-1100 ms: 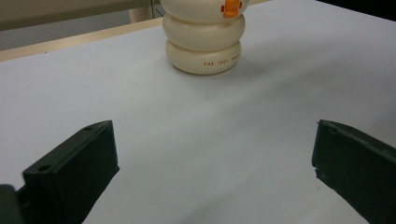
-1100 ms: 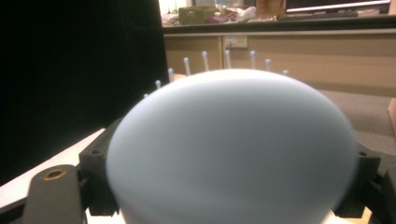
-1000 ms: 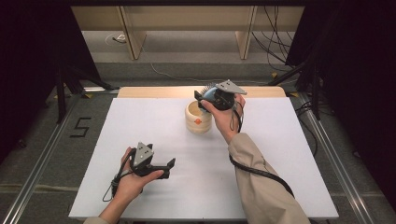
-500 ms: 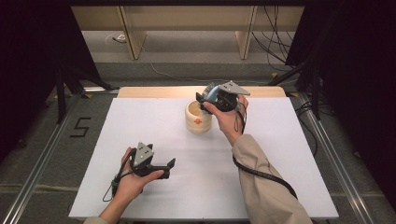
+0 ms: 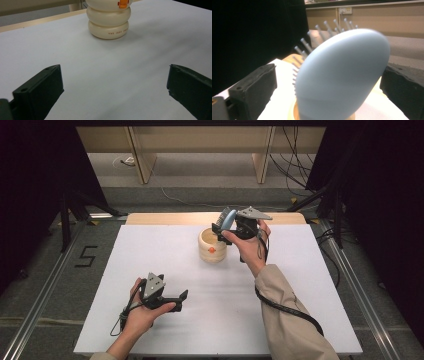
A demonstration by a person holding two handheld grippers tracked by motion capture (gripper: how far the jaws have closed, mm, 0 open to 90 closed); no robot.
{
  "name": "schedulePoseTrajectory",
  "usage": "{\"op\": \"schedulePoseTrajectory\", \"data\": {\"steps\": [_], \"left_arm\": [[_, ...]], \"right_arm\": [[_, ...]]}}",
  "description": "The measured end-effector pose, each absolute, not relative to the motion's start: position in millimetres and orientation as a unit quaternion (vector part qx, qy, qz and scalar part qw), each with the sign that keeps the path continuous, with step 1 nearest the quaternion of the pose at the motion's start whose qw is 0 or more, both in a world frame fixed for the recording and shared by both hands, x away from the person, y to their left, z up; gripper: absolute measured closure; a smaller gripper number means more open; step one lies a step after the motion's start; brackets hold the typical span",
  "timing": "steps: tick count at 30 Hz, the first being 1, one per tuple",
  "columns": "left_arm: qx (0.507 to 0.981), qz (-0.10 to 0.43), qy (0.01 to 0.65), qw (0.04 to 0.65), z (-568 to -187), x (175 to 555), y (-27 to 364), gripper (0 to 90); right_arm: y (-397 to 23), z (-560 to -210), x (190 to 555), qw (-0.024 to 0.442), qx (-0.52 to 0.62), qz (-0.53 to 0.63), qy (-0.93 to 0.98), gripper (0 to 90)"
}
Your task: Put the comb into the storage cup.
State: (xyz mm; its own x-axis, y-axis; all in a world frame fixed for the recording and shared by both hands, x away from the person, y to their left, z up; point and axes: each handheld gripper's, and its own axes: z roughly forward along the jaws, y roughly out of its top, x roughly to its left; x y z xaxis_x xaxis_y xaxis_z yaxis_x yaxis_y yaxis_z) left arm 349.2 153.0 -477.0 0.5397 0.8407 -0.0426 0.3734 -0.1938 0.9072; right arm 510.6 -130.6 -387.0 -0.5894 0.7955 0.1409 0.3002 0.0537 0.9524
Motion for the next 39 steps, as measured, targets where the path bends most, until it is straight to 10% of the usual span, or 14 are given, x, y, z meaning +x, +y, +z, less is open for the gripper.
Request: {"op": "schedulePoseTrajectory", "data": {"steps": [39], "left_arm": [[0.732,0.244,0.416,0.481,-477.2,349.6,153.3,0.3]], "right_arm": [[-158.9,-398.6,487.4,0.222,0.383,0.528,0.725,1.1]]}}
